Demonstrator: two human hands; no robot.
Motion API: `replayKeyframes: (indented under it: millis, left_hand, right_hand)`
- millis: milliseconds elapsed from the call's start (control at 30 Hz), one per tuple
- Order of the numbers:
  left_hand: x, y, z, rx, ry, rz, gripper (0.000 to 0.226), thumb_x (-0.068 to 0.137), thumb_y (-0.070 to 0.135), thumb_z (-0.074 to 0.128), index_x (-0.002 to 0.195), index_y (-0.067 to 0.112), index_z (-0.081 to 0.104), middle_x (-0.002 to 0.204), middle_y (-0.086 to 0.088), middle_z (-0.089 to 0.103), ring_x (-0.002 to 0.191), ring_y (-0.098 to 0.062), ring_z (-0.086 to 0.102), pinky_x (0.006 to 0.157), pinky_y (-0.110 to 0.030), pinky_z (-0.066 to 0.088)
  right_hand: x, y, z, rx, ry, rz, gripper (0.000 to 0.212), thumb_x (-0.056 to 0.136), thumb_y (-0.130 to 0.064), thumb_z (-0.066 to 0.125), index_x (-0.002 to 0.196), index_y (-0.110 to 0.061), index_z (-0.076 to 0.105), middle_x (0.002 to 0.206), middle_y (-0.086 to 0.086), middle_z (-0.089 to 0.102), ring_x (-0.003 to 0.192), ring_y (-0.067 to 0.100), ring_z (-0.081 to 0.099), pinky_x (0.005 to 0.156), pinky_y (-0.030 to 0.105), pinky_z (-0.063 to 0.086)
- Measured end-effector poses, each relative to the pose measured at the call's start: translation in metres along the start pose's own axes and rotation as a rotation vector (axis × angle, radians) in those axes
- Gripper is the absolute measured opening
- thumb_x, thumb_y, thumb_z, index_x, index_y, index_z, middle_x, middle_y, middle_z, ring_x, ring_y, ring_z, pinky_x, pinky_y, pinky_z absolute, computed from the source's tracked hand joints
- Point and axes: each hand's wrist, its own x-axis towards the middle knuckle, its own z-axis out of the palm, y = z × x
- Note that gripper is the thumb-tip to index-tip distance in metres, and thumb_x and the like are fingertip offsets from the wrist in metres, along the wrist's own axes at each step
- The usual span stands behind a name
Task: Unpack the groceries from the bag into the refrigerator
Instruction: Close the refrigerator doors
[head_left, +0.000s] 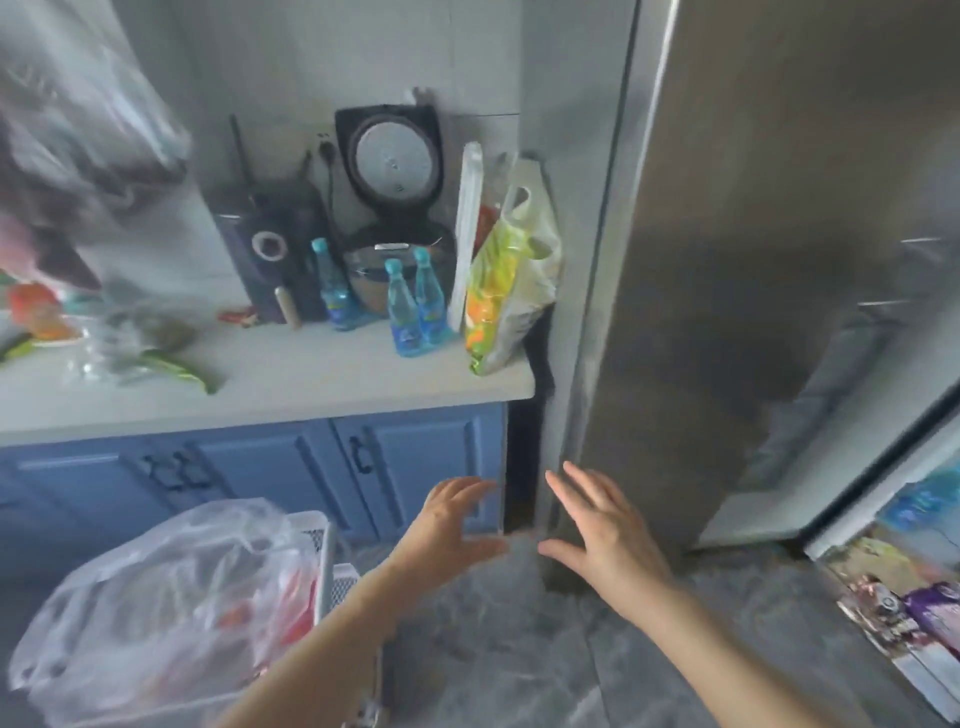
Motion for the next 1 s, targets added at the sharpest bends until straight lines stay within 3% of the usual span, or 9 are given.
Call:
replayKeyframes:
  millis: [167,333,433,633,800,867,1000]
  left_hand:
    - [-0.089,-0.117,-0.075,0.040,0.053,-0.134,0.095,0.061,0.079,0.054,0.137,0.022,0.048,0.138,-0.001,0.047,0.128,-0.018,0.039,0.110,-0.037,0.032]
    - [-0.189,-0.221,-0.152,0.128,0.094,-0.322,0.098,0.058,0.090,0.040,0.138,0.034,0.042,0.144,0.007,0.041,0.133,-0.014,0.034,0.113,-0.039,0.031]
    - [-0.241,-0.268,-0.185,0.137,0.139,-0.457,0.110,0.050,0.098,0.031,0.137,0.033,0.045,0.142,0.006,0.045,0.132,-0.015,0.037,0.111,-0.037,0.031]
    - [-0.295,-0.301,-0.195,0.051,0.174,-0.599,0.117,0.044,0.101,0.032,0.135,0.029,0.048,0.137,0.004,0.049,0.132,-0.017,0.039,0.111,-0.036,0.031]
    - [-0.290,-0.296,-0.185,0.027,0.143,-0.599,0.115,0.043,0.097,0.038,0.136,0.030,0.047,0.138,0.008,0.046,0.131,-0.012,0.037,0.108,-0.028,0.027]
    - [-0.282,-0.296,-0.180,0.007,0.119,-0.592,0.111,0.047,0.093,0.042,0.137,0.029,0.045,0.139,0.008,0.044,0.132,-0.013,0.036,0.109,-0.030,0.027]
    - [-0.270,-0.309,-0.164,-0.018,0.078,-0.575,0.116,0.046,0.099,0.031,0.137,0.029,0.045,0.139,0.006,0.046,0.131,-0.014,0.036,0.110,-0.034,0.031]
  right_hand:
    - [0.038,-0.128,0.088,0.058,-0.089,-0.106,0.081,0.081,-0.051,0.067,0.149,-0.024,0.031,0.156,0.001,0.026,0.142,0.025,0.026,0.115,0.040,0.026]
    - [0.062,-0.253,0.166,0.097,-0.214,-0.201,0.081,0.086,-0.055,0.056,0.152,-0.030,0.016,0.158,-0.009,0.012,0.146,0.017,0.011,0.118,0.033,0.012]
    - [0.068,-0.299,0.197,0.089,-0.261,-0.254,0.081,0.087,-0.052,0.057,0.152,-0.032,0.013,0.159,-0.009,0.010,0.146,0.013,0.010,0.114,0.027,0.006]
    - [0.074,-0.317,0.226,0.051,-0.350,-0.254,0.080,0.088,-0.054,0.055,0.153,-0.031,0.014,0.159,-0.010,0.010,0.145,0.011,0.010,0.114,0.027,0.007]
    - [0.074,-0.299,0.228,0.037,-0.397,-0.212,0.081,0.087,-0.057,0.053,0.152,-0.033,0.013,0.159,-0.009,0.010,0.145,0.013,0.011,0.117,0.032,0.013]
    - [0.072,-0.289,0.228,0.028,-0.410,-0.179,0.081,0.087,-0.056,0.055,0.152,-0.032,0.014,0.159,-0.008,0.012,0.145,0.014,0.012,0.118,0.034,0.015]
    - [0.066,-0.272,0.230,-0.017,-0.444,-0.102,0.079,0.089,-0.054,0.054,0.152,-0.032,0.013,0.159,-0.007,0.012,0.146,0.016,0.010,0.117,0.034,0.014]
